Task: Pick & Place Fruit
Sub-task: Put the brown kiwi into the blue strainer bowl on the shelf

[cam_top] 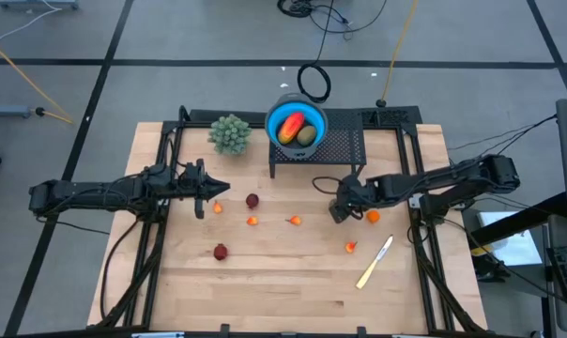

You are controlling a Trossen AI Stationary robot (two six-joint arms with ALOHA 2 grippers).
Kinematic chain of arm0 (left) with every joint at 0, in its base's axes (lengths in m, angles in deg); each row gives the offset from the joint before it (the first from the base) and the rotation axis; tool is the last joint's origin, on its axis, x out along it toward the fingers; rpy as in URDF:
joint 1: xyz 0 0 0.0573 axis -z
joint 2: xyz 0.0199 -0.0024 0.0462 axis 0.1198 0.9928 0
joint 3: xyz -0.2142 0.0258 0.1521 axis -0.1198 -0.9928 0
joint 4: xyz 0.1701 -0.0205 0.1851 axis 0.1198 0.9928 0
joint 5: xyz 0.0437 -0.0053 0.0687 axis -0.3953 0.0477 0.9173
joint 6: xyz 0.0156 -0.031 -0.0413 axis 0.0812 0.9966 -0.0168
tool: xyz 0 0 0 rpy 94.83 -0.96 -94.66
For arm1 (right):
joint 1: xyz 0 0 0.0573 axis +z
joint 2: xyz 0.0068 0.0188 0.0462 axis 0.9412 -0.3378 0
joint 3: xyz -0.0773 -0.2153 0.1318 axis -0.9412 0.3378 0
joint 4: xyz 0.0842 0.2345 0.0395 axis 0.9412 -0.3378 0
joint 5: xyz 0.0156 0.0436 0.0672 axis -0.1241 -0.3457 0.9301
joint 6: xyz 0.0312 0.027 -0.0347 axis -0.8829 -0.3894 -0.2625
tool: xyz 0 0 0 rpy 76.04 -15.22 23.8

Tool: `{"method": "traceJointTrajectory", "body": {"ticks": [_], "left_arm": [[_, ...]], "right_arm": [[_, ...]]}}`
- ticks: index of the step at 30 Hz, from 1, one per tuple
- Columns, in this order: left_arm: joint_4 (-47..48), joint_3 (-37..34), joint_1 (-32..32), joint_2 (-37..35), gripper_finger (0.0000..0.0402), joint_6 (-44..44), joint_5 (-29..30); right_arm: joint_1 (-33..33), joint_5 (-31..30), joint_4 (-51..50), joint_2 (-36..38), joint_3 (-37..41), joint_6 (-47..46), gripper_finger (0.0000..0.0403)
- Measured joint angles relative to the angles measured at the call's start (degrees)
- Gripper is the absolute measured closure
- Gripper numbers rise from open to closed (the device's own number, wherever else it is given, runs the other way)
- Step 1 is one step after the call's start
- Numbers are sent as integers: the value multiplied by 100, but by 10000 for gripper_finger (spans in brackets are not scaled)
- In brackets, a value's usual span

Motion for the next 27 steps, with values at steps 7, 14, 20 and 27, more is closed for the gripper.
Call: {"method": "traceJointTrajectory", "body": {"ticks": [7, 14, 20, 27], "left_arm": [[0, 0, 0, 0, 380, 1, 0], [-2, 0, 0, 0, 380, 2, 0], [-43, 0, 0, 0, 380, 4, -2], [-39, 0, 0, 0, 380, 15, -8]], "right_arm": [[0, 8, 690, 0, 327, 7, 141], [0, 8, 893, -131, 527, 19, 140], [0, 15, 1413, -587, 560, 279, 143], [0, 11, 1418, -780, 560, 269, 141]]}}
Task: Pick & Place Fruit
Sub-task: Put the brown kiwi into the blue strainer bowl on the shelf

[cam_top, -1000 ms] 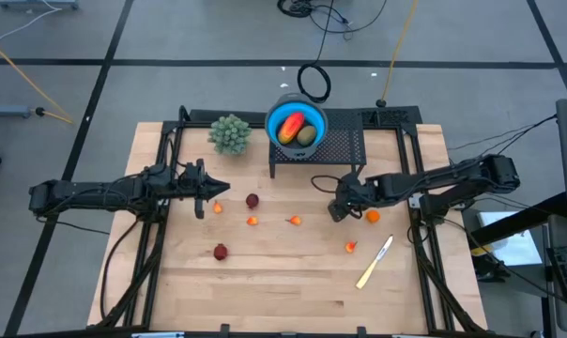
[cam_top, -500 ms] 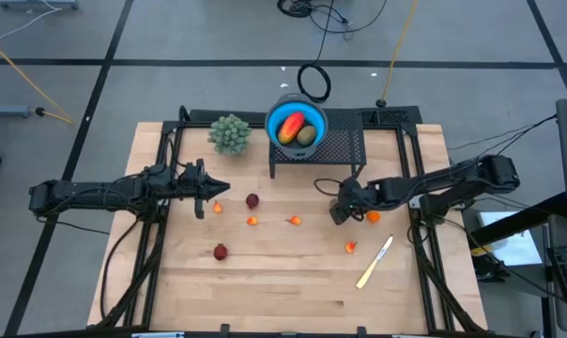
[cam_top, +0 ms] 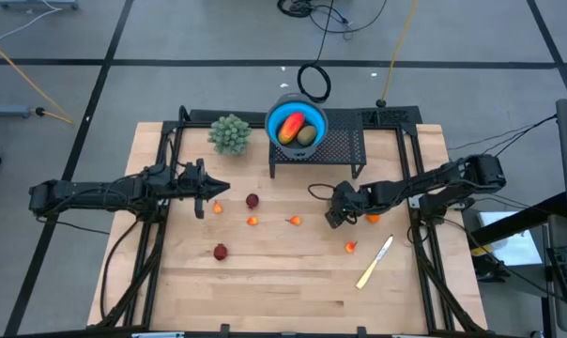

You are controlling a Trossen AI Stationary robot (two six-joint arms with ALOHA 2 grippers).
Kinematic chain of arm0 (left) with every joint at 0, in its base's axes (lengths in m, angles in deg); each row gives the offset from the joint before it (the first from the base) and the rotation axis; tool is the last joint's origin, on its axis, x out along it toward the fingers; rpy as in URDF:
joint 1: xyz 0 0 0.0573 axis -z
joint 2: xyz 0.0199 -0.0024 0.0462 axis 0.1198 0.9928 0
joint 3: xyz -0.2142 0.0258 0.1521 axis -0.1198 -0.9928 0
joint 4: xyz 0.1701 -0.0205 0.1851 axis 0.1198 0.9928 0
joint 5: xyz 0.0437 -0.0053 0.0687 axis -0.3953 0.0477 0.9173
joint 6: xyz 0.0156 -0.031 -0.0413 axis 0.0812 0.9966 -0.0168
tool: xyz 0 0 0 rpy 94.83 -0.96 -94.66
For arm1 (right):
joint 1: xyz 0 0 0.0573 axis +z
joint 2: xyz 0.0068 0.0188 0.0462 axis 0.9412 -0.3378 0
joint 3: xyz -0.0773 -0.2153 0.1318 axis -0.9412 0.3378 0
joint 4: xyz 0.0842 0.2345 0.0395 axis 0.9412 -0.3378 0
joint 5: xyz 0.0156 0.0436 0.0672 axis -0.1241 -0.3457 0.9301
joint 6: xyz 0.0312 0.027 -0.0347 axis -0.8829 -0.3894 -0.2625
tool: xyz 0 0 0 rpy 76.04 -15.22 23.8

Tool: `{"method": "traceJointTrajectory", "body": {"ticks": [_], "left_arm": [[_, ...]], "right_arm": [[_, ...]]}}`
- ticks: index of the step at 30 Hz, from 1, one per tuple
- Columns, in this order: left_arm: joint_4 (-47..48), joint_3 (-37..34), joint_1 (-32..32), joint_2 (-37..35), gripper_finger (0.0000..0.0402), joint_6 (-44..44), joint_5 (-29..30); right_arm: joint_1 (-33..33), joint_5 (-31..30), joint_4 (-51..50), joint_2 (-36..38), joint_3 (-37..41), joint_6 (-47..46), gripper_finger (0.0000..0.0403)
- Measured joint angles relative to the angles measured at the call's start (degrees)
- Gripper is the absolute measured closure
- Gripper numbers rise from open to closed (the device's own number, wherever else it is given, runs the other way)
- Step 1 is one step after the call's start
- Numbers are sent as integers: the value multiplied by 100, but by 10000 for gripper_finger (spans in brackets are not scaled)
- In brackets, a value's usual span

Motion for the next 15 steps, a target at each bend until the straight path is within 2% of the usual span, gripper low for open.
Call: {"method": "traceJointTrajectory", "body": {"ticks": [15], "left_arm": [[13, 0, 0, 2, 380, -13, -3]], "right_arm": [[0, -35, 16, 24, 0, 20, 140]]}}
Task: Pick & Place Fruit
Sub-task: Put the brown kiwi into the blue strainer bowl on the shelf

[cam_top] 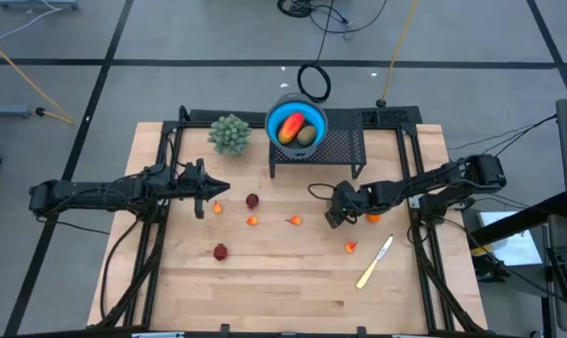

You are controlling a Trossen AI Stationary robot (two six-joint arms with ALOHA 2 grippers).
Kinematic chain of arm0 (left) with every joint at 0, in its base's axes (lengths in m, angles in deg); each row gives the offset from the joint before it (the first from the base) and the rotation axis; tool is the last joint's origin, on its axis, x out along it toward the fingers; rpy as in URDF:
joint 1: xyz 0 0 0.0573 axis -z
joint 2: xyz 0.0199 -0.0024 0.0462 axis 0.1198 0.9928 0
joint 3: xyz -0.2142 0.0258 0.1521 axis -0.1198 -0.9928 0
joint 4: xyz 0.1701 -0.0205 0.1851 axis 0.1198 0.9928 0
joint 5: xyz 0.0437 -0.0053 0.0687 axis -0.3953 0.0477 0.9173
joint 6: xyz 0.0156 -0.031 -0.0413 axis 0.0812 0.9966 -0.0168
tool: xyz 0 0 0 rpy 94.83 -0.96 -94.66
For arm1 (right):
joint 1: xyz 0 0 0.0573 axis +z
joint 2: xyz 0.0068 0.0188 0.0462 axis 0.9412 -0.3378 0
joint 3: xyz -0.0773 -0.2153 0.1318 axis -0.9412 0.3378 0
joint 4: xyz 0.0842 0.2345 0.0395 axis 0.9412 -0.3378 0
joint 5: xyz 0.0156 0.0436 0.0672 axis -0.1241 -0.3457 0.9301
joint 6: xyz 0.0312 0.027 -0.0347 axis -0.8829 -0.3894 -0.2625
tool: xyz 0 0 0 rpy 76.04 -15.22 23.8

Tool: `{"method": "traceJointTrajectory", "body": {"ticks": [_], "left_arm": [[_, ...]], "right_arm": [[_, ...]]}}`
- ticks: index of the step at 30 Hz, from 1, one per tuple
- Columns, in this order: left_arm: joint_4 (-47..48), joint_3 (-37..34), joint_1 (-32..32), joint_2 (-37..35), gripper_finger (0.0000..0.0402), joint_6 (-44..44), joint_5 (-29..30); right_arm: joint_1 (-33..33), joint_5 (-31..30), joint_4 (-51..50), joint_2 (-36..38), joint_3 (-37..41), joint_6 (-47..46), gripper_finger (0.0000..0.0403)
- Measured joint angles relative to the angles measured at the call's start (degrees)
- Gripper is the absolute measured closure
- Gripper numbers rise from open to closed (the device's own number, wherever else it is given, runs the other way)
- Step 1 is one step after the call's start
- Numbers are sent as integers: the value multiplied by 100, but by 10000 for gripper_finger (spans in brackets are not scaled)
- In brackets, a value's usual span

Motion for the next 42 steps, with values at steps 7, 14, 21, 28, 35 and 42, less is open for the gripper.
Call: {"method": "traceJointTrajectory", "body": {"ticks": [7, 14, 21, 28, 35, 42], "left_arm": [[0, 0, 0, -2, 380, 0, 0], [-1, 0, 0, -2, 380, 0, 0], [0, 0, 0, 0, 380, 2, 0], [0, 0, 0, 0, 380, 2, 0], [-2, 0, 0, -2, 380, 3, 0], [-9, 0, 2, -2, 380, 23, 0]], "right_arm": [[0, 2, -2, 0, 0, 48, 140], [0, 2, -4, 0, 0, 73, 140], [0, 3, -4, 0, 0, 153, 159], [0, 112, 183, 0, 0, 156, 210], [2, 1016, 1292, 168, 0, 591, 212], [2, 1836, 2959, 644, -4, 1274, 216]]}}
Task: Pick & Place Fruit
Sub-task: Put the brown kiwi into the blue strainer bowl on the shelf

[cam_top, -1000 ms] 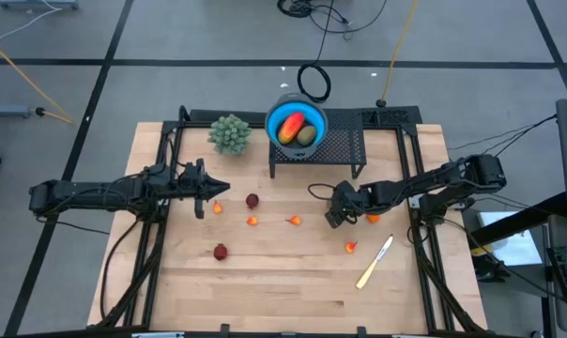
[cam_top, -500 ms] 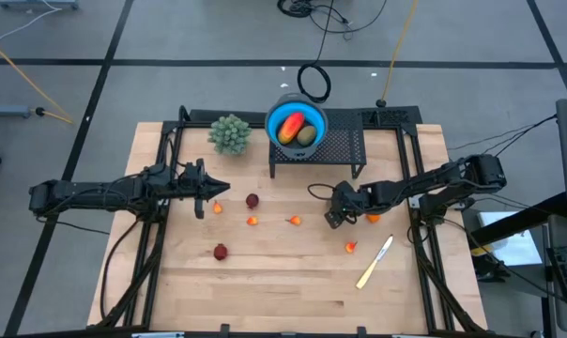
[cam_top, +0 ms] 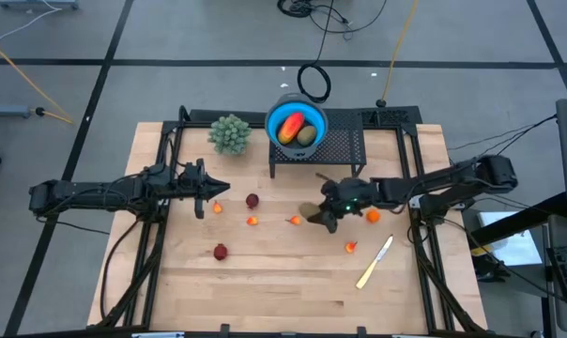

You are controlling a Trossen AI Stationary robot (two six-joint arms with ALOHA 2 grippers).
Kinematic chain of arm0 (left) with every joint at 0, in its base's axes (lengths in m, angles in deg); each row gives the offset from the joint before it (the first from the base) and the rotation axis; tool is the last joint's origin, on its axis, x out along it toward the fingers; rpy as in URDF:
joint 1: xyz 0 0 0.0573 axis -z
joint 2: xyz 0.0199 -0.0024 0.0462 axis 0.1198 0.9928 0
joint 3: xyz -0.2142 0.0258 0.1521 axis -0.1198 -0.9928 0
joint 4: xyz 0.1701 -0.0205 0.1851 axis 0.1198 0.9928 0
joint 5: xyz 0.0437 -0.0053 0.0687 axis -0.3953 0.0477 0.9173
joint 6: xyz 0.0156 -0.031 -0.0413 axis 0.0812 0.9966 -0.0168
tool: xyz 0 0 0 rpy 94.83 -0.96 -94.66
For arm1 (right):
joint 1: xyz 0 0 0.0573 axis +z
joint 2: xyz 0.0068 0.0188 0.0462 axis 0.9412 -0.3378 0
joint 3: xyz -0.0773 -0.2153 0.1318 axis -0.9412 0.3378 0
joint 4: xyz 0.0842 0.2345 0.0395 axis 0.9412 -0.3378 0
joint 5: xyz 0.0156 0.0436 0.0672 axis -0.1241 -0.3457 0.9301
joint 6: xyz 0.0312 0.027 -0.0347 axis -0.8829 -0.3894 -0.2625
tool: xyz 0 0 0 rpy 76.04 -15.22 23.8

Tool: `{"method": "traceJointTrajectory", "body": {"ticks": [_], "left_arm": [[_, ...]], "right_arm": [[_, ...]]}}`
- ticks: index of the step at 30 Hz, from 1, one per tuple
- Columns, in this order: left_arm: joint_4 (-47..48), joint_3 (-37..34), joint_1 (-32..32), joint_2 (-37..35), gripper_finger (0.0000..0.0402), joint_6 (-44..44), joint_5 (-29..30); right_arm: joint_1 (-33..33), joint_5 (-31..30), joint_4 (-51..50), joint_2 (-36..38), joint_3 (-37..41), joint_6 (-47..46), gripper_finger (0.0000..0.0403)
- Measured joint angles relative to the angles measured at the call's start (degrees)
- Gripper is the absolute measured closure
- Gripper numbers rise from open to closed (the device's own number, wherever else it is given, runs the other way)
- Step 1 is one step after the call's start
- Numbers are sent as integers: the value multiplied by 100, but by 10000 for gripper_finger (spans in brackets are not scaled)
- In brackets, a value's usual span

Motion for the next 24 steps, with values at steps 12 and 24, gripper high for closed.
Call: {"method": "traceJointTrajectory", "body": {"ticks": [12, 24], "left_arm": [[-9, 0, 13, 0, 380, 165, -20], [-9, 0, 13, 1, 380, 345, -22]], "right_arm": [[-2, 647, 2340, 874, -2, 1379, 215], [11, 751, 2746, 1351, 0, 4331, 211]]}}
